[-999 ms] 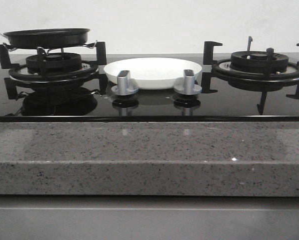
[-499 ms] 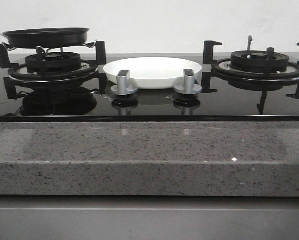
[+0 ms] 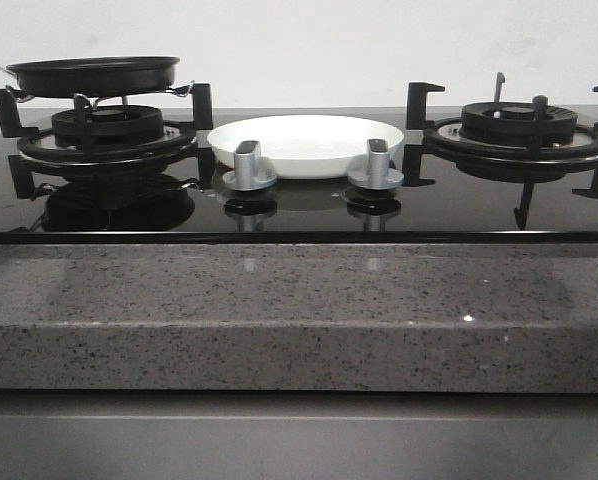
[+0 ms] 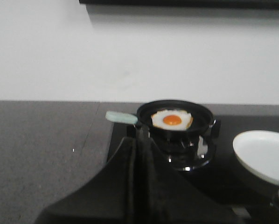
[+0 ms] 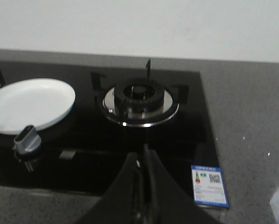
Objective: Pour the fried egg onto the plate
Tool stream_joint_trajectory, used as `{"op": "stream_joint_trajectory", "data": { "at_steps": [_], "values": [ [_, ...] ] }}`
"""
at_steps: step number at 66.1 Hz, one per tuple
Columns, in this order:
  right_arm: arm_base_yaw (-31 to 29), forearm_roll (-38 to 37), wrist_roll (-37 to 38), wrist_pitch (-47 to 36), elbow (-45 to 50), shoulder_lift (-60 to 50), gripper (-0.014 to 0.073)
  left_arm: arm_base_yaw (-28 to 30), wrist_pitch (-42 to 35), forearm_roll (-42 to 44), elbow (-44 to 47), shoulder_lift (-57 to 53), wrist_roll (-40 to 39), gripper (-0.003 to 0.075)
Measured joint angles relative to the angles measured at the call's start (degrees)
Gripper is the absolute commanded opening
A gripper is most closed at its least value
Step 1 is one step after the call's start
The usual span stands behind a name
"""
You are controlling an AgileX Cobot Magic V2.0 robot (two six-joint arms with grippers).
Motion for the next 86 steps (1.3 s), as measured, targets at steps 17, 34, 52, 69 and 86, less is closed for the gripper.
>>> {"op": "stream_joint_trajectory", "data": {
  "at_steps": [17,34,52,69,86],
  "values": [
    [0.0,0.0,0.0,6.33,-0.73,9.7,-0.0067,0.0,4.04,0.0,-1.05,7.3,0.0,-0.002],
    [0.0,0.0,0.0,6.47,-0.73,12.66,-0.0065,0.0,4.13,0.0,-1.05,9.24,0.0,-0.0019],
    [0.0,0.0,0.0,6.6,-0.73,12.76,0.0275,0.0,4.13,0.0,-1.05,9.24,0.0,0.0289],
    [0.0,0.0,0.0,6.78,-0.73,12.76,0.0456,0.0,4.13,0.0,-1.05,9.24,0.0,0.0428],
    [0.0,3.66,0.0,6.01,-1.6,13.93,0.0456,0.0,4.02,0.0,-1.05,9.24,0.0,0.0428]
  ]
}}
